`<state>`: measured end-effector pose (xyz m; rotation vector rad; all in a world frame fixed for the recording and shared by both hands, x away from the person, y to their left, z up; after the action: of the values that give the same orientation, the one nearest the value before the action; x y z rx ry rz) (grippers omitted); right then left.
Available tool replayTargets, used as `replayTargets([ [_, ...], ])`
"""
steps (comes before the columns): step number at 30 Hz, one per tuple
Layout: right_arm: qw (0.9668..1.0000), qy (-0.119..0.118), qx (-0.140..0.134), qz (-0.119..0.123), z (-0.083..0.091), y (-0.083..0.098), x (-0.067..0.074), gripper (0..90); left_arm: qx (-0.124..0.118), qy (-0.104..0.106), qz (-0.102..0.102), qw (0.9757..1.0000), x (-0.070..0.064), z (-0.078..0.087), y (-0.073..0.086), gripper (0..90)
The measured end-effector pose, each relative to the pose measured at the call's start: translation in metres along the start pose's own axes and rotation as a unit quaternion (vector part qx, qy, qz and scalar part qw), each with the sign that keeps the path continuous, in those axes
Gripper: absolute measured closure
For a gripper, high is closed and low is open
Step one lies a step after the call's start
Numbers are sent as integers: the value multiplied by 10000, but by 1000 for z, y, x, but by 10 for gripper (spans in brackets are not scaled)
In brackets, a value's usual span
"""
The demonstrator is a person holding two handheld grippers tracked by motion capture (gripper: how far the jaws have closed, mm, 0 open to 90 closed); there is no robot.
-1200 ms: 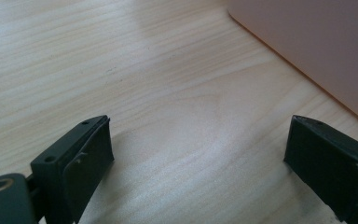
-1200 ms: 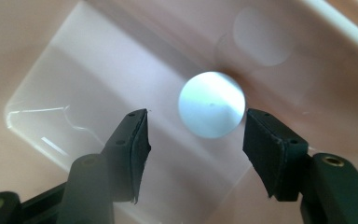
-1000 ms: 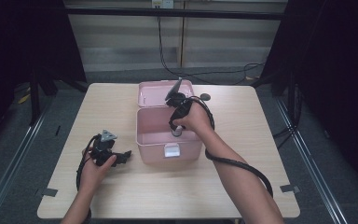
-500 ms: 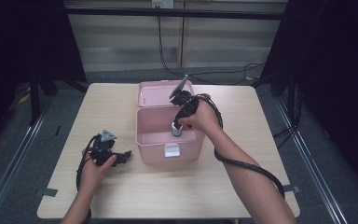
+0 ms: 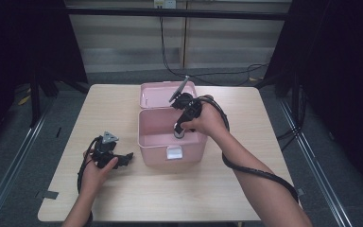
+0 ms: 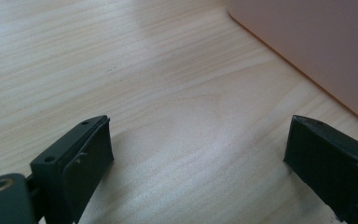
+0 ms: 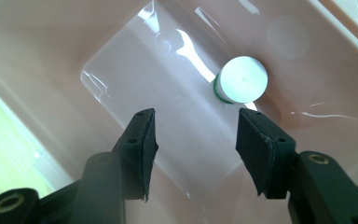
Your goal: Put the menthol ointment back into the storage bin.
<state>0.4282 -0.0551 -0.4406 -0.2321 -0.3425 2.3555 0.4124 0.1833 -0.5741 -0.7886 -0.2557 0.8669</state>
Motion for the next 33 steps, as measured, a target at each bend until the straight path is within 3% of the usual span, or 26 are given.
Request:
replayTargets([
  [15,9999,13,-17,106,15,4,3,557,2,1,-1,10000,0,0,0,69],
  [33,9995,-209,-73,234,38,3,20,695,8,-2,-5,10000,0,0,0,68],
])
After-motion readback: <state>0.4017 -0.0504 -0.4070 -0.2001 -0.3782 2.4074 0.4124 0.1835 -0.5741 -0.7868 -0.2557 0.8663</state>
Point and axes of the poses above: each handheld gripper's, and its own axes: z roughly backward along the jaws, y roughly out of its underside, x roughly to its left, the point moved 9 cm from there along -z, roughly forward along the jaws, and after that the axes turned 7 degrees about y, right-handed, at the moved point
